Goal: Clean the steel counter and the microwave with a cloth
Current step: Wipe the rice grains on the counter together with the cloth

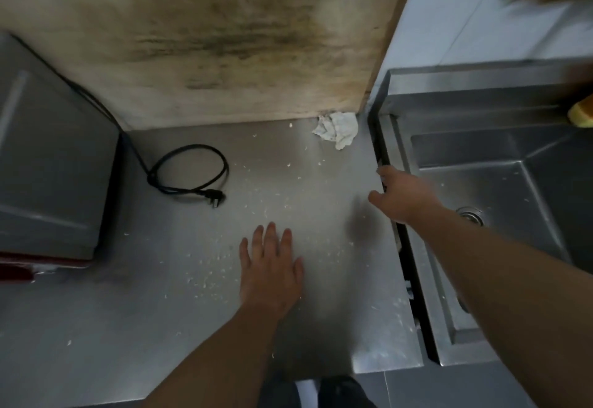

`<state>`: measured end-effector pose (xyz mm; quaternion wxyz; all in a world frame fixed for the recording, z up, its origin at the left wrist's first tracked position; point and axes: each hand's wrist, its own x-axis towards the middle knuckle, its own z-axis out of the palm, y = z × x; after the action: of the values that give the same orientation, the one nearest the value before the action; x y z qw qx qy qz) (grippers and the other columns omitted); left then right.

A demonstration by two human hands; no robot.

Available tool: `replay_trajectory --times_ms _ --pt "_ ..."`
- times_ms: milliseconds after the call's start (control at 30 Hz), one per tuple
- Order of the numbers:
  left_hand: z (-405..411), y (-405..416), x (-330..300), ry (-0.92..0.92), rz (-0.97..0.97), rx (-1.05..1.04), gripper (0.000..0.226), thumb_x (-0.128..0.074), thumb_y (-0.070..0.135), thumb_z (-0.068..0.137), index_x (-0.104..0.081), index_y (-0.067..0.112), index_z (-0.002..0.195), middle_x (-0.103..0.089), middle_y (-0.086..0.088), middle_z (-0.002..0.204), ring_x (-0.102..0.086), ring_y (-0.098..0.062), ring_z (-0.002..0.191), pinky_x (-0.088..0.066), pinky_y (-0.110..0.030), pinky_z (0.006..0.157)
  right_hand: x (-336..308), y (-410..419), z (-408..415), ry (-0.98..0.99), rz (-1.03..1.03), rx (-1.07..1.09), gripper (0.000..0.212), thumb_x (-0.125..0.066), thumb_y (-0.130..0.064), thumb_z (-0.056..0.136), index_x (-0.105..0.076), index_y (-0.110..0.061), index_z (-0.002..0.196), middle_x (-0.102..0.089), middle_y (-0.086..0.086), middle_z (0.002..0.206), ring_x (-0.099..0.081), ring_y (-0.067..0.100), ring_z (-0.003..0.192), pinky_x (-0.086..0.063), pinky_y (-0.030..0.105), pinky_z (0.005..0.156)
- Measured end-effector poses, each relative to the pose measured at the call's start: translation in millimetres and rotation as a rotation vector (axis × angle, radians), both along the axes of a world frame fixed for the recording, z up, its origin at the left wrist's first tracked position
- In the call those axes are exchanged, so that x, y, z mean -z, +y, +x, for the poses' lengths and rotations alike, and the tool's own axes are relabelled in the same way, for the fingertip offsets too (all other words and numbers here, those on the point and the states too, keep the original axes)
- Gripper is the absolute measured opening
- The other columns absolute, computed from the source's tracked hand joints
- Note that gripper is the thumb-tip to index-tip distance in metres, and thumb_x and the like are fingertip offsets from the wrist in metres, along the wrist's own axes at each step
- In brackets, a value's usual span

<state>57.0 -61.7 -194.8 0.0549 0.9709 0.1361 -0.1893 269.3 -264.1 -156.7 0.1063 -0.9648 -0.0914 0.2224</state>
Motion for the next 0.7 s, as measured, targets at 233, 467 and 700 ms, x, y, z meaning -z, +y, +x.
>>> replay_trajectory --times_ms 233,467,700 --pt "-7.4 -12.0 15.0 0.027 -0.023 -0.049 0.063 -0.019 0.047 0.102 -0.020 0.017 0.158 -0.017 -0.016 0.164 -0.011 -0.037 0.152 0.001 -0.053 0.122 0.2 47.3 45.5 -0.053 0.037 0.012 0.065 -0.055 -0.048 0.089 -0.037 -0.024 0.146 -0.056 0.007 0.136 -0.057 0.030 0.116 -0.049 0.039 0.089" --pt "-29.9 -11.8 58.1 0.016 -0.096 0.041 0.061 -0.042 0.049 0.090 -0.055 0.020 0.142 -0.048 -0.016 0.149 -0.043 -0.039 0.137 -0.027 -0.061 0.109 22.2 81.7 94.9 -0.137 0.092 0.003 0.057 -0.054 -0.042 0.089 -0.045 -0.016 0.139 -0.054 0.014 0.131 -0.055 0.035 0.117 -0.047 0.040 0.093" --pt "-23.2 -7.6 73.7 -0.078 -0.130 0.058 0.061 -0.049 0.048 0.084 -0.056 0.023 0.140 -0.046 -0.016 0.150 -0.039 -0.039 0.139 -0.026 -0.059 0.110 69.2 115.1 130.5 -0.238 -0.013 -0.108 0.065 -0.046 -0.052 0.090 -0.040 -0.011 0.141 -0.044 0.020 0.140 -0.043 0.041 0.126 -0.040 0.049 0.105"
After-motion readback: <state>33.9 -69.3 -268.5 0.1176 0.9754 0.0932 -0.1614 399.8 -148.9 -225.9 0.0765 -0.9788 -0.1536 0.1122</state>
